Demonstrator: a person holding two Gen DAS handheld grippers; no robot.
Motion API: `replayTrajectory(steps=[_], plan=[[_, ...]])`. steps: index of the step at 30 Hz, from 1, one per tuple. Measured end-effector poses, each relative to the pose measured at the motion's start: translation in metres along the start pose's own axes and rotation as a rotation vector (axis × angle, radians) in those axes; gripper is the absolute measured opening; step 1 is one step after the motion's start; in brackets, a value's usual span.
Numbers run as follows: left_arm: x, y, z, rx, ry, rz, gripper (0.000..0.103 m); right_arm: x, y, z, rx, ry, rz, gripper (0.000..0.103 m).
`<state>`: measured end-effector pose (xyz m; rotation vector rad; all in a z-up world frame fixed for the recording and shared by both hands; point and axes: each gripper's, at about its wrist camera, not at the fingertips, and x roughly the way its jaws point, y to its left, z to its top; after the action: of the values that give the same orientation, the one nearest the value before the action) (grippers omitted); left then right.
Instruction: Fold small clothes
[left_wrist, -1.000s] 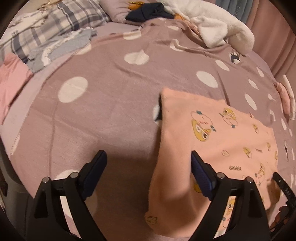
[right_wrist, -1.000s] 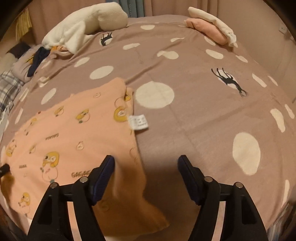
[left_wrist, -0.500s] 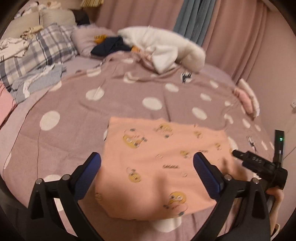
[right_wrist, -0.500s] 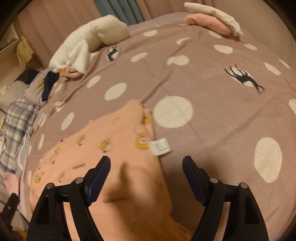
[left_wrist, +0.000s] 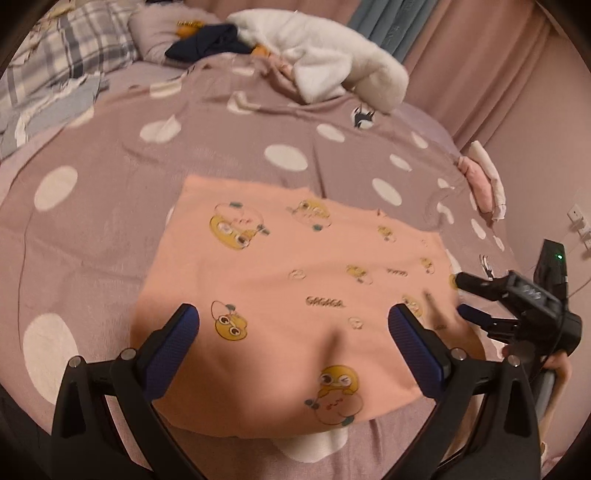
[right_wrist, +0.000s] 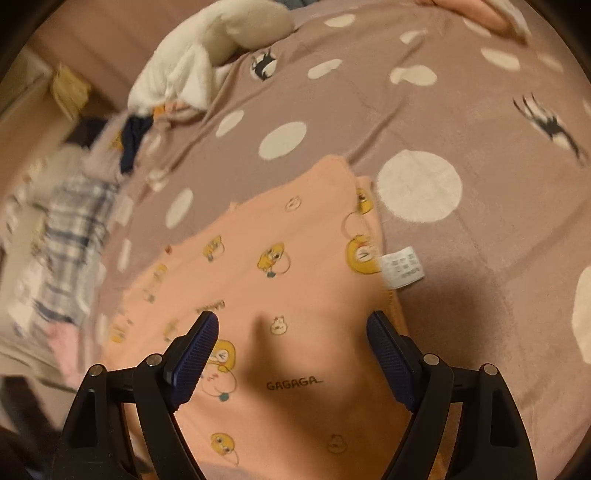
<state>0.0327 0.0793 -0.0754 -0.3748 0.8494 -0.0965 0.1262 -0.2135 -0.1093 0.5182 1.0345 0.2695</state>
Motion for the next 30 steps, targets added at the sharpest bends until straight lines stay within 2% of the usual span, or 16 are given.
replayTrajectory(steps=[3, 4, 7, 10, 12, 14, 17, 20, 22, 24, 29, 30], plan=[[-0.002, 0.002, -0.001, -0.005, 0.0, -0.012, 0.102, -0.001, -0.023, 0.002, 0.047, 0.074, 0.071, 0.082], [-0.003, 0.003, -0.001, -0.009, -0.002, -0.016, 0.102, -0.001, -0.027, 0.0, 0.064, 0.094, 0.068, 0.082], [-0.005, 0.005, -0.001, -0.019, -0.006, -0.019, 0.102, -0.01, -0.042, -0.002, 0.1, 0.063, -0.029, 0.082], [-0.003, 0.005, -0.002, -0.022, -0.009, -0.009, 0.102, -0.016, -0.051, -0.005, 0.096, 0.077, -0.036, 0.084], [-0.001, 0.003, -0.001, -0.02, -0.002, -0.003, 0.102, -0.011, -0.053, -0.009, 0.07, 0.12, 0.017, 0.095], [0.002, 0.002, -0.002, -0.035, 0.019, -0.031, 0.102, -0.007, -0.048, -0.013, 0.057, 0.118, 0.058, 0.102], [0.006, 0.002, -0.002, -0.064, 0.042, -0.066, 0.102, 0.004, -0.039, -0.015, 0.023, 0.157, 0.162, 0.103], [0.008, -0.003, -0.003, -0.055, 0.049, -0.059, 0.102, 0.012, -0.028, -0.015, -0.002, 0.167, 0.198, 0.103], [0.008, -0.007, -0.003, -0.033, 0.044, -0.051, 0.102, 0.02, -0.025, -0.015, 0.028, 0.195, 0.304, 0.103], [0.009, -0.01, -0.004, -0.017, 0.043, -0.05, 0.102, 0.029, -0.02, -0.014, 0.041, 0.215, 0.37, 0.103], [0.01, -0.008, -0.004, -0.019, 0.048, -0.059, 0.102, 0.035, -0.014, -0.009, 0.069, 0.194, 0.386, 0.103], [0.01, -0.008, -0.003, -0.02, 0.048, -0.057, 0.102, 0.032, -0.015, -0.009, 0.075, 0.187, 0.385, 0.099]])
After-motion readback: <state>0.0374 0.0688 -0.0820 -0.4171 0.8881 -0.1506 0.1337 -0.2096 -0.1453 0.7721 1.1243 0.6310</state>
